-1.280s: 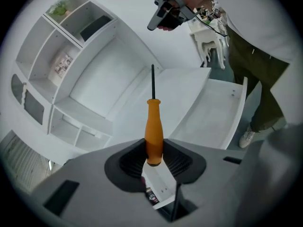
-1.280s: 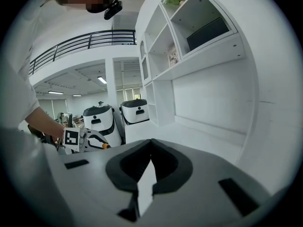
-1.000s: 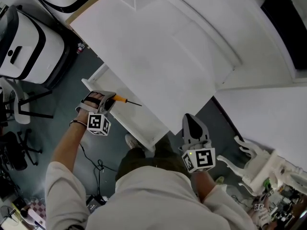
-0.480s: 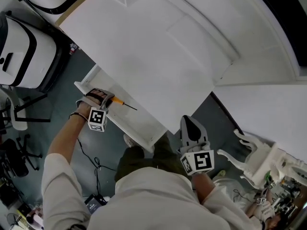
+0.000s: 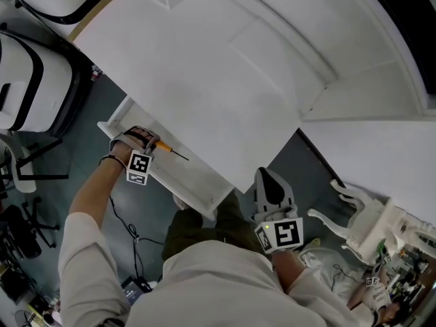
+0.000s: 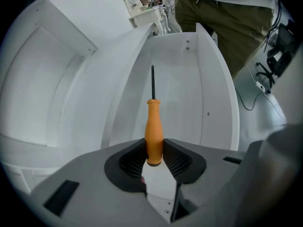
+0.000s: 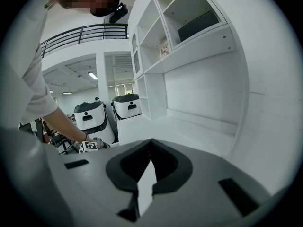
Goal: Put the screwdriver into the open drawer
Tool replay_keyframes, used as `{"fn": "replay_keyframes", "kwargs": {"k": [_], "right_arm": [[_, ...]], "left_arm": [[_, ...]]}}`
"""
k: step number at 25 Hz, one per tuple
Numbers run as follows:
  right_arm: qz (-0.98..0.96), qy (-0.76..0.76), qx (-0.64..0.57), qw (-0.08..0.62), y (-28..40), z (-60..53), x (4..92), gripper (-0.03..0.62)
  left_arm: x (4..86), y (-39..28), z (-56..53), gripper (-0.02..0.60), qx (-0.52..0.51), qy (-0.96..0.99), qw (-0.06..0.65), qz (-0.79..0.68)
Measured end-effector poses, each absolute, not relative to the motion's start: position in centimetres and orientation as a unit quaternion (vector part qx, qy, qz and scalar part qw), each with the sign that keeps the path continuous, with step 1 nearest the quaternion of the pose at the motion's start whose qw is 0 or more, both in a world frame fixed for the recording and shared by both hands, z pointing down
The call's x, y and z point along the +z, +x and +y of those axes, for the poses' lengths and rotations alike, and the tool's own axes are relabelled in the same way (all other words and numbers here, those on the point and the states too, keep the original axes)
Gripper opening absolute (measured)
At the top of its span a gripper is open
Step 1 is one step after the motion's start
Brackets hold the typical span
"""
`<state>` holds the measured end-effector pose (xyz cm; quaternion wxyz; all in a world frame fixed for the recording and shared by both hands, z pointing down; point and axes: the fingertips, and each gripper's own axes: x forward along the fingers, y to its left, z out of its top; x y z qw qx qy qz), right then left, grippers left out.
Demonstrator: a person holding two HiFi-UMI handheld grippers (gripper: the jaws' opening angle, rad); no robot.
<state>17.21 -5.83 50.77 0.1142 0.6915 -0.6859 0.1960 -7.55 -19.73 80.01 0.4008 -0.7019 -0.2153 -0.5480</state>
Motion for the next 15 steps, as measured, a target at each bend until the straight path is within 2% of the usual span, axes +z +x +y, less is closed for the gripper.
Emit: {"fn": "replay_keyframes", "kwargs": {"k": [15], "right_arm": [[-0.677, 0.696, 0.203, 0.125, 18.7, -5.5, 52.1, 0.003]], "left_arm": [[84.7, -7.8, -19.8, 0.112, -0.57, -0.662, 0.401, -0.277]]}}
